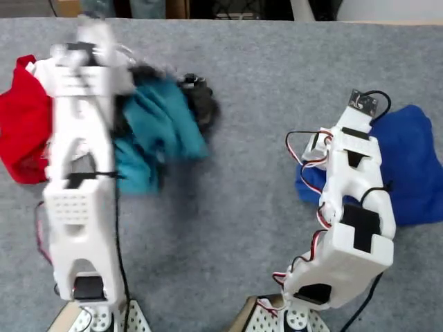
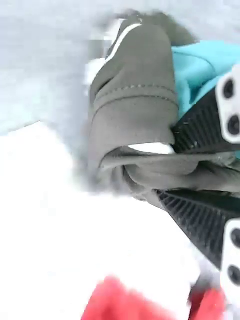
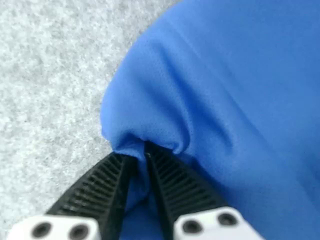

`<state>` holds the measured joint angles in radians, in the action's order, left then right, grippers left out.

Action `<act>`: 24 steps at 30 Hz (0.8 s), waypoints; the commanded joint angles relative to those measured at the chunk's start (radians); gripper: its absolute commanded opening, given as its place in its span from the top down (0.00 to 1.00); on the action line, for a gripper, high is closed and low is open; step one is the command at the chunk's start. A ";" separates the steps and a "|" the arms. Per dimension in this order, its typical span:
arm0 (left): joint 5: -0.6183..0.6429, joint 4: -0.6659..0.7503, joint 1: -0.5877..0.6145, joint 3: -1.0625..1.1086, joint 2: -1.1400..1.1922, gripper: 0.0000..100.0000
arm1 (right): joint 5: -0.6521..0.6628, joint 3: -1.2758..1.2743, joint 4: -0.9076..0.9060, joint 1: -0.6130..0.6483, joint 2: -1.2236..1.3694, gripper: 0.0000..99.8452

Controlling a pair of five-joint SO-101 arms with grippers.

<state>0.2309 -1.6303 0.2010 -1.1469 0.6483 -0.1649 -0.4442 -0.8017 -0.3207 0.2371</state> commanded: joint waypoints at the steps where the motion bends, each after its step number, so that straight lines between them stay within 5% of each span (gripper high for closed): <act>1: -0.006 0.048 0.180 -0.240 -0.087 0.97 | -0.002 -0.005 0.014 -0.002 -0.007 0.99; 8: -0.012 0.201 0.432 -0.292 -0.049 0.97 | -0.002 -0.007 0.014 -0.002 -0.007 0.99; 12: -0.089 0.127 0.412 -0.208 -0.014 0.95 | 0.000 -0.007 0.014 -0.002 -0.007 0.99; 18: -0.066 -0.028 0.374 -0.186 0.011 0.72 | 0.000 0.008 -0.023 0.020 -0.070 0.99; 24: -0.150 -0.132 0.423 -0.255 -0.063 0.73 | 0.000 0.139 -0.325 0.259 -0.320 0.99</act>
<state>0.1082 -1.7423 0.5800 -1.3510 0.6774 -0.1649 -0.4043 -1.0042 -0.1933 0.0652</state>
